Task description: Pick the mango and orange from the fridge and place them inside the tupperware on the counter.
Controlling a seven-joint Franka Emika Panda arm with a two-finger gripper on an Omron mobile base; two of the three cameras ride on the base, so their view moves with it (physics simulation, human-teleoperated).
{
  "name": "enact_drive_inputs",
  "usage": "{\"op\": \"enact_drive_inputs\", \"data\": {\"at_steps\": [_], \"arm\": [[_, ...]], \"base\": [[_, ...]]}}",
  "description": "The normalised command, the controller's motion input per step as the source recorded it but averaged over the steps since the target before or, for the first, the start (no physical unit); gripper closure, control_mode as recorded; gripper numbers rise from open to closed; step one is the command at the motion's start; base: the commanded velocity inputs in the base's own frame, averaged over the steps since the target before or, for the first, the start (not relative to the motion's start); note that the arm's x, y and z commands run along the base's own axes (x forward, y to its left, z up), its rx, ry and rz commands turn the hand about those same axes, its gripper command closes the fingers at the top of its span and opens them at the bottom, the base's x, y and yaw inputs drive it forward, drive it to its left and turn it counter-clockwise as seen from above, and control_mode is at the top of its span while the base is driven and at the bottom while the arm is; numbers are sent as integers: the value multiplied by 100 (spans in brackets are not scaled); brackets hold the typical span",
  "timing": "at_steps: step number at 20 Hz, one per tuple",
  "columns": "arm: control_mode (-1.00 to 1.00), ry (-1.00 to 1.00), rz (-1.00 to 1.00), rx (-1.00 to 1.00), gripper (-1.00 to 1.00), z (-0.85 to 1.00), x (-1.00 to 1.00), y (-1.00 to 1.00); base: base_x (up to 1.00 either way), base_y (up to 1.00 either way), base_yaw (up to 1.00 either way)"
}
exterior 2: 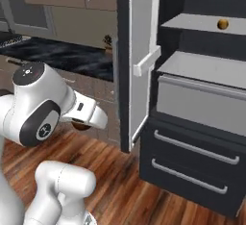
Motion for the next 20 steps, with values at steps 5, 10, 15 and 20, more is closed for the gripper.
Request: {"op": "enact_drive_inputs", "data": {"at_steps": [5, 10, 15, 20], "arm": [[100, 0, 0, 0, 100, 0, 0, 0], [100, 0, 0, 0, 100, 0, 0, 0], [100, 0, 0, 0, 100, 0, 0, 0], [100, 0, 0, 0, 100, 0, 0, 0]], "base": [[-35, 82, 89], [-21, 75, 91], [-13, 67, 97], [-8, 51, 93]]}}
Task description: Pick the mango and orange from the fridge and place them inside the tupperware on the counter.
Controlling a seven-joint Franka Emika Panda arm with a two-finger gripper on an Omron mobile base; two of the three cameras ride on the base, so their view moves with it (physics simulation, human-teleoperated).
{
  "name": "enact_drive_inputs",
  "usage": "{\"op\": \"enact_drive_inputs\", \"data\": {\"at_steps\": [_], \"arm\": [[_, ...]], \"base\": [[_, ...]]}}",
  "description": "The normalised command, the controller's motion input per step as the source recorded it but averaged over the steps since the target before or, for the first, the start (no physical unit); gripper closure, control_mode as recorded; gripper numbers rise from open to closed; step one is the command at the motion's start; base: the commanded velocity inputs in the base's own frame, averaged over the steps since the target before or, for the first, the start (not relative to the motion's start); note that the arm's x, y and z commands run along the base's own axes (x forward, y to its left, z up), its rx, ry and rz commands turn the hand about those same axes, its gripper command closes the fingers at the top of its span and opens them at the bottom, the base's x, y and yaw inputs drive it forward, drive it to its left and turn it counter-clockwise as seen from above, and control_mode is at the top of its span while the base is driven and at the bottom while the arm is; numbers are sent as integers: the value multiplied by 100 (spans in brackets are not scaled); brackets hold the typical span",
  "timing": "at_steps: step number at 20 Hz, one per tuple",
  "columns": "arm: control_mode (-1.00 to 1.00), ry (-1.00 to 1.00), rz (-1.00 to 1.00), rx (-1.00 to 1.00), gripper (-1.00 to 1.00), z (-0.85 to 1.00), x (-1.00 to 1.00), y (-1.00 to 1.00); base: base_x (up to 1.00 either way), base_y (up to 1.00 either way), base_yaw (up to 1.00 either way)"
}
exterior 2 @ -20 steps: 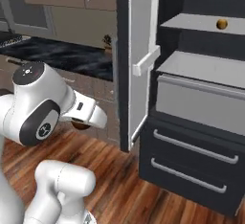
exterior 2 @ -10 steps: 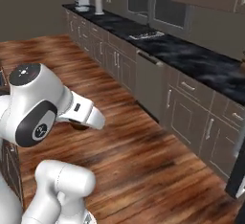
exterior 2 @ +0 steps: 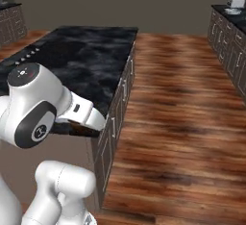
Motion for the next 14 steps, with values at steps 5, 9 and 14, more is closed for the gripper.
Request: {"op": "enact_drive_inputs", "data": {"at_steps": [5, 9, 14], "arm": [[100, 0, 0, 0, 100, 0, 0, 0], [100, 0, 0, 0, 100, 0, 0, 0], [100, 0, 0, 0, 100, 0, 0, 0]], "base": [[-2, 31, 73], [0, 16, 59], [0, 20, 61]]}}
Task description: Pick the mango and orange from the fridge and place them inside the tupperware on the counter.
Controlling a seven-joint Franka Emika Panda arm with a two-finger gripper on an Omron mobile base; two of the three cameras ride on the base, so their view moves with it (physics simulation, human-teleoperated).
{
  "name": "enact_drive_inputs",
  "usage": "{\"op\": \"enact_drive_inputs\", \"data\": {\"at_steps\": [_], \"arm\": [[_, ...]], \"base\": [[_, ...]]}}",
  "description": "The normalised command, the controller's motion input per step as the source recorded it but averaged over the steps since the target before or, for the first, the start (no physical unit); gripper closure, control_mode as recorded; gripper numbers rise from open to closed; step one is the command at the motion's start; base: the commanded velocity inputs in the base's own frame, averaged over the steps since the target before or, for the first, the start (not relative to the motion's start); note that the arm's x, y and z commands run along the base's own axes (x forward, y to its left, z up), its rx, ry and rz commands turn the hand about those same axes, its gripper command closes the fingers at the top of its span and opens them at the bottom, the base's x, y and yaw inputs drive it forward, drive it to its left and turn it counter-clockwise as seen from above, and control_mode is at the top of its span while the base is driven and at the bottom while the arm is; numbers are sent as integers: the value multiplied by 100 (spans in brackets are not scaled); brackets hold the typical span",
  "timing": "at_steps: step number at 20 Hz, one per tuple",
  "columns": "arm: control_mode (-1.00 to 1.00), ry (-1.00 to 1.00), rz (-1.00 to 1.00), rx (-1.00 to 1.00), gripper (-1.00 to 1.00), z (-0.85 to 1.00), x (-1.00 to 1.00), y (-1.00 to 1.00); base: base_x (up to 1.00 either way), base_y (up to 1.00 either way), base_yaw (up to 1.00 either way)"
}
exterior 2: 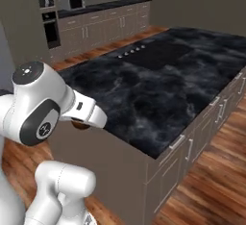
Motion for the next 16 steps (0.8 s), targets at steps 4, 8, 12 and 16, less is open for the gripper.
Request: {"op": "enact_drive_inputs", "data": {"at_steps": [4, 8, 12, 16], "arm": [[100, 0, 0, 0, 100, 0, 0, 0], [100, 0, 0, 0, 100, 0, 0, 0], [100, 0, 0, 0, 100, 0, 0, 0], [100, 0, 0, 0, 100, 0, 0, 0]], "base": [[0, 35, 84], [0, 24, 72], [0, 1, 30], [0, -17, 1]]}}
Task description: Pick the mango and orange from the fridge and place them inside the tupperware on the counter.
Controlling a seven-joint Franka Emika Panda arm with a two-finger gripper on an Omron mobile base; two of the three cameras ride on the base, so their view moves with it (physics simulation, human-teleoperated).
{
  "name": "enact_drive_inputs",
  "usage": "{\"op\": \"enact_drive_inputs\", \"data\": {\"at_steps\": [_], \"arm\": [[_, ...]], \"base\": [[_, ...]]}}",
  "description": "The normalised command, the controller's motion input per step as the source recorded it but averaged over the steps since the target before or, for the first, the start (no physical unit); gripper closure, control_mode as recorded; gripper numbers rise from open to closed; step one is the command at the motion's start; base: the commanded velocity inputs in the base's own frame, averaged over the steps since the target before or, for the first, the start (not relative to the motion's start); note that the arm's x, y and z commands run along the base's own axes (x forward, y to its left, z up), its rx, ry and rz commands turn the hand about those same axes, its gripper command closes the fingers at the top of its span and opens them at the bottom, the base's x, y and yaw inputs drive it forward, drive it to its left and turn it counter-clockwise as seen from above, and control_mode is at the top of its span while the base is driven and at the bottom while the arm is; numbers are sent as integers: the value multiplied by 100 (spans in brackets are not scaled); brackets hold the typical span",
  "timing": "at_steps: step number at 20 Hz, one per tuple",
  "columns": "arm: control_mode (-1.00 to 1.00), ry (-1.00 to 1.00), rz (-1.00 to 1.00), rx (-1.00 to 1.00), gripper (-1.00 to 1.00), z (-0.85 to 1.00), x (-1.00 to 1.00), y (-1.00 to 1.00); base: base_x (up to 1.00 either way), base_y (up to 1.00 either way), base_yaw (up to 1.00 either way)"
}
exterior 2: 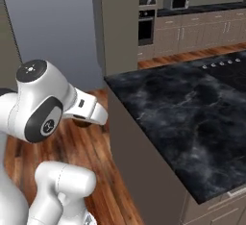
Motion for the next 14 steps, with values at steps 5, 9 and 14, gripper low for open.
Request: {"op": "enact_drive_inputs", "data": {"at_steps": [5, 9, 14], "arm": [[100, 0, 0, 0, 100, 0, 0, 0], [100, 0, 0, 0, 100, 0, 0, 0], [100, 0, 0, 0, 100, 0, 0, 0]], "base": [[0, -54, -11], [2, -84, -52], [17, -86, -81]]}}
